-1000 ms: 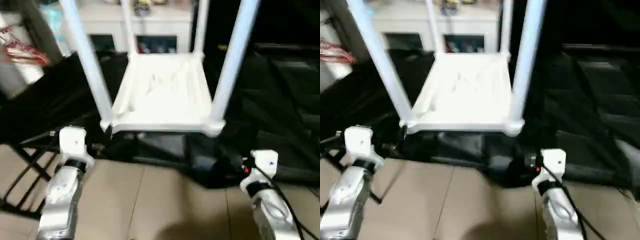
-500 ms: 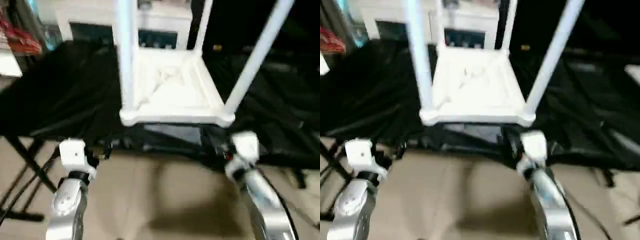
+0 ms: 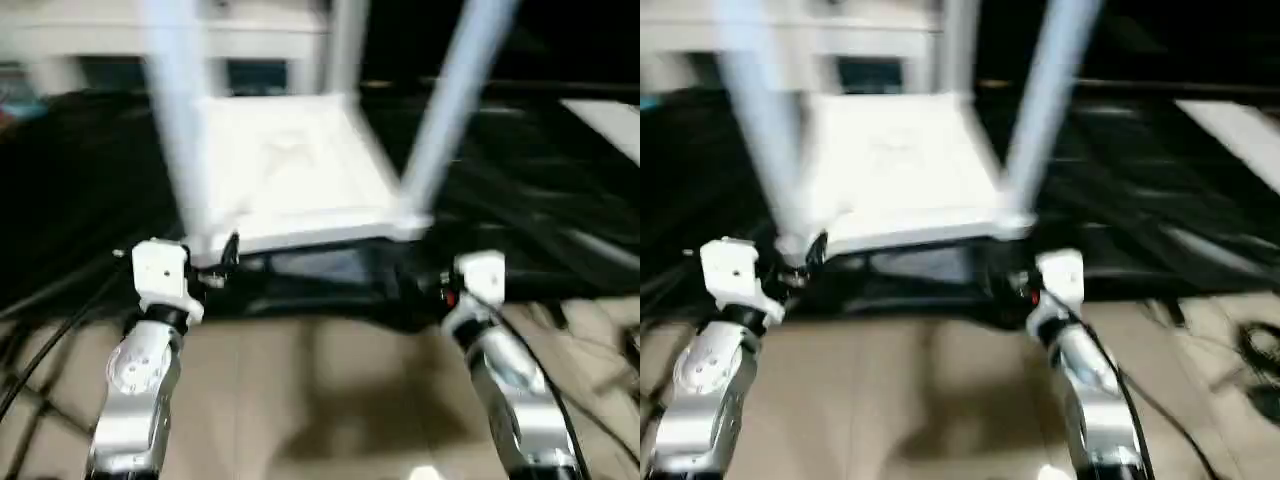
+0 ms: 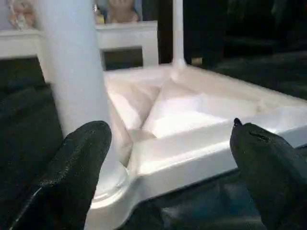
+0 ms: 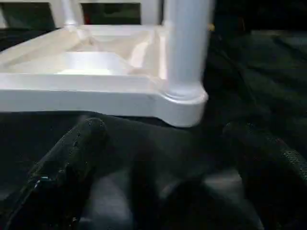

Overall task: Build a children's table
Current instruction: Move to table

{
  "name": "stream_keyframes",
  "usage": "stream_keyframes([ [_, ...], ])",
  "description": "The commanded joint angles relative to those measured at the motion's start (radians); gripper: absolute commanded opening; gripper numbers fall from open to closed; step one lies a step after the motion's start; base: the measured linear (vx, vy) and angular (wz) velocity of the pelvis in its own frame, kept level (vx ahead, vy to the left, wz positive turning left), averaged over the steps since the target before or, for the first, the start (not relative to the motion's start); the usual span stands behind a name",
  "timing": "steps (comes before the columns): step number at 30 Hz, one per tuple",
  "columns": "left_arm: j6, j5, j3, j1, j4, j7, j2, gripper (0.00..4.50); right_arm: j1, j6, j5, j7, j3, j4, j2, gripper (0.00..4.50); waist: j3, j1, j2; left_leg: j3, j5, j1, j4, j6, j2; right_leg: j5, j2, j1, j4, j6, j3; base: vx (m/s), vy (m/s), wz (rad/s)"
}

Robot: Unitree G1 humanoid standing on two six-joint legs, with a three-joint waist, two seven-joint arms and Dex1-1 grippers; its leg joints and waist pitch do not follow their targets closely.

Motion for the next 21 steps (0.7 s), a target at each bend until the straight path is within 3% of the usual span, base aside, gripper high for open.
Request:
stream_keyframes([
  [1,-0.007,0.000,0.068,0.050,-0.015,0.049,0.015,4.50,-0.028,-0.018,0.004,0.026,0.032,0.023,0.006,4.43,-0.061,0.050,0.007,-0.044,0.105,-0.131,-0.002,0.063,0.027,-0.351,-0.152,0.130,-0.160,-0.222,0.127,0.204,-0.113,-0.12],
  [2,-0.014,-0.001,0.080,0.069,-0.021,0.065,0.006,4.50,-0.030,-0.025,-0.013,0.041,0.050,0.023,-0.006,4.43,-0.061,0.049,0.005,-0.036,0.171,-0.135,-0.026,0.068,0.023,-0.277,-0.114,0.131,-0.156,-0.234,0.093,0.226,-0.078,0.00],
  [3,-0.021,-0.005,0.089,0.090,-0.033,0.079,-0.006,4.50,-0.029,-0.025,-0.023,0.058,0.067,0.020,-0.018,4.43,-0.067,0.052,0.019,-0.021,0.303,-0.127,-0.095,0.101,0.026,-0.152,-0.035,0.136,-0.142,-0.201,0.031,0.250,-0.020,0.04],
  [4,-0.021,-0.005,0.089,0.090,-0.033,0.079,-0.006,4.50,-0.029,-0.025,-0.023,0.058,0.067,0.020,-0.018,4.43,-0.069,0.055,0.055,-0.025,0.336,-0.077,-0.139,0.109,0.046,-0.116,-0.004,0.112,-0.135,-0.167,0.001,0.250,-0.020,0.04],
  [5,-0.021,-0.005,0.090,0.091,-0.034,0.079,-0.007,4.50,-0.029,-0.024,-0.023,0.059,0.067,0.020,-0.018,4.43,-0.065,0.045,0.079,-0.040,0.313,-0.012,-0.159,0.135,0.067,-0.098,0.026,0.077,-0.120,-0.121,-0.022,0.264,0.019,-0.07],
  [6,-0.041,-0.020,0.091,0.144,-0.076,0.082,-0.028,4.50,-0.019,-0.018,-0.024,0.098,0.083,0.011,-0.031,4.43,-0.086,0.004,0.054,-0.252,0.230,0.116,-0.187,0.562,0.170,-0.167,0.066,-0.059,0.101,-0.010,-0.019,0.279,-0.025,0.01],
  [7,-0.041,-0.020,0.091,0.144,-0.076,0.082,-0.028,4.50,-0.019,-0.018,-0.024,0.098,0.083,0.011,-0.031,4.43,-0.089,-0.003,0.078,-0.271,0.291,0.133,-0.174,0.655,0.169,-0.194,0.052,-0.093,0.121,0.007,0.003,0.279,-0.025,0.01],
  [8,-0.064,-0.035,0.093,0.179,-0.104,0.078,-0.044,4.50,-0.015,-0.016,-0.013,0.116,0.084,0.009,-0.031,4.43,-0.096,-0.012,0.069,-0.319,0.514,0.152,-0.155,0.732,0.148,-0.193,0.037,-0.143,0.143,0.058,0.038,0.252,-0.095,0.25],
  [9,-0.086,-0.051,0.094,0.208,-0.128,0.073,-0.058,4.50,-0.009,0.001,0.010,0.130,0.076,0.003,-0.027,4.43,-0.096,-0.012,0.069,-0.319,0.514,0.152,-0.155,0.732,0.148,-0.193,0.037,-0.143,0.143,0.058,0.038,0.199,-0.082,0.04],
  [10,-0.104,-0.056,0.099,0.239,-0.149,0.085,-0.074,4.50,0.001,0.004,0.020,0.141,0.075,-0.006,-0.030,4.43,-0.068,-0.006,0.027,-0.228,0.643,0.082,-0.173,0.528,0.143,0.067,0.002,-0.134,0.133,0.095,0.095,0.199,-0.082,0.04],
  [11,-0.107,-0.058,0.103,0.248,-0.156,0.095,-0.080,4.50,0.011,-0.003,0.022,0.149,0.077,-0.012,-0.035,4.43,-0.061,0.027,-0.014,-0.140,0.577,0.055,-0.143,0.424,0.078,0.284,-0.010,-0.132,0.028,0.031,0.124,0.184,-0.075,0.03],
  [12,-0.109,-0.063,0.114,0.258,-0.168,0.110,-0.088,4.50,0.037,-0.021,0.025,0.168,0.086,-0.030,-0.047,4.43,-0.039,0.055,-0.078,-0.061,0.279,-0.027,-0.085,0.262,-0.035,0.260,-0.048,-0.065,-0.111,0.130,0.204,0.124,-0.088,0.36],
  [13,-0.107,-0.068,0.118,0.261,-0.172,0.109,-0.086,4.50,0.053,-0.028,0.030,0.174,0.090,-0.040,-0.051,4.43,-0.058,0.067,-0.062,-0.080,0.144,-0.039,-0.053,0.118,-0.017,0.409,-0.125,-0.010,-0.080,0.058,0.258,0.124,-0.088,0.36],
  [14,-0.106,-0.070,0.121,0.263,-0.174,0.107,-0.085,4.50,0.060,-0.029,0.033,0.177,0.091,-0.044,-0.051,4.43,-0.058,0.067,-0.062,-0.080,0.144,-0.039,-0.053,0.118,-0.017,0.409,-0.125,-0.010,-0.080,0.058,0.258,0.076,-0.104,0.25],
  [15,-0.106,-0.076,0.129,0.267,-0.177,0.104,-0.080,4.50,0.074,-0.029,0.037,0.181,0.095,-0.052,-0.052,4.43,-0.066,0.064,-0.052,-0.063,0.274,-0.033,-0.105,-0.062,-0.021,0.881,-0.040,-0.003,-0.026,0.090,0.166,0.074,-0.114,0.01],
  [16,-0.106,-0.079,0.135,0.269,-0.178,0.102,-0.078,4.50,0.080,-0.029,0.037,0.183,0.097,-0.055,-0.052,4.43,-0.066,0.061,-0.042,-0.062,0.268,-0.027,-0.121,-0.089,-0.012,0.924,-0.029,-0.009,-0.025,0.098,0.151,0.074,-0.114,0.01],
  [17,-0.105,-0.103,0.142,0.273,-0.183,0.089,-0.080,4.50,0.082,-0.030,0.037,0.187,0.099,-0.057,-0.053,4.43,-0.068,0.058,-0.024,-0.065,0.213,-0.021,-0.142,-0.103,0.011,0.858,-0.017,-0.009,-0.027,0.094,0.135,0.037,-0.074,0.03],
  [18,-0.103,-0.118,0.143,0.278,-0.189,0.073,-0.076,4.50,0.082,-0.030,0.035,0.188,0.101,-0.056,-0.052,4.43,-0.067,0.053,-0.010,-0.066,0.132,-0.008,-0.158,-0.115,0.043,0.672,-0.011,-0.016,-0.037,0.040,0.122,0.000,0.000,0.00],
  [19,-0.099,-0.134,0.142,0.281,-0.191,0.051,-0.067,4.50,0.078,-0.024,0.037,0.194,0.102,-0.054,-0.052,4.43,-0.063,0.048,-0.007,-0.071,0.086,-0.007,-0.170,-0.124,0.059,0.555,-0.009,-0.016,-0.039,0.004,0.117,0.000,0.000,0.00],
  [20,-0.095,-0.139,0.139,0.283,-0.192,0.037,-0.060,4.50,0.075,-0.020,0.039,0.197,0.102,-0.053,-0.051,4.43,-0.053,0.043,0.000,-0.072,-0.021,-0.001,-0.188,-0.129,0.082,0.305,-0.009,-0.022,-0.055,-0.071,0.112,0.000,0.000,0.00],
  [21,-0.091,-0.141,0.134,0.283,-0.191,0.023,-0.052,4.50,0.073,-0.015,0.043,0.199,0.101,-0.053,-0.050,4.43,-0.053,0.043,0.000,-0.072,-0.021,-0.001,-0.188,-0.129,0.082,0.305,-0.009,-0.022,-0.055,-0.071,0.112,-0.062,0.046,0.06],
])
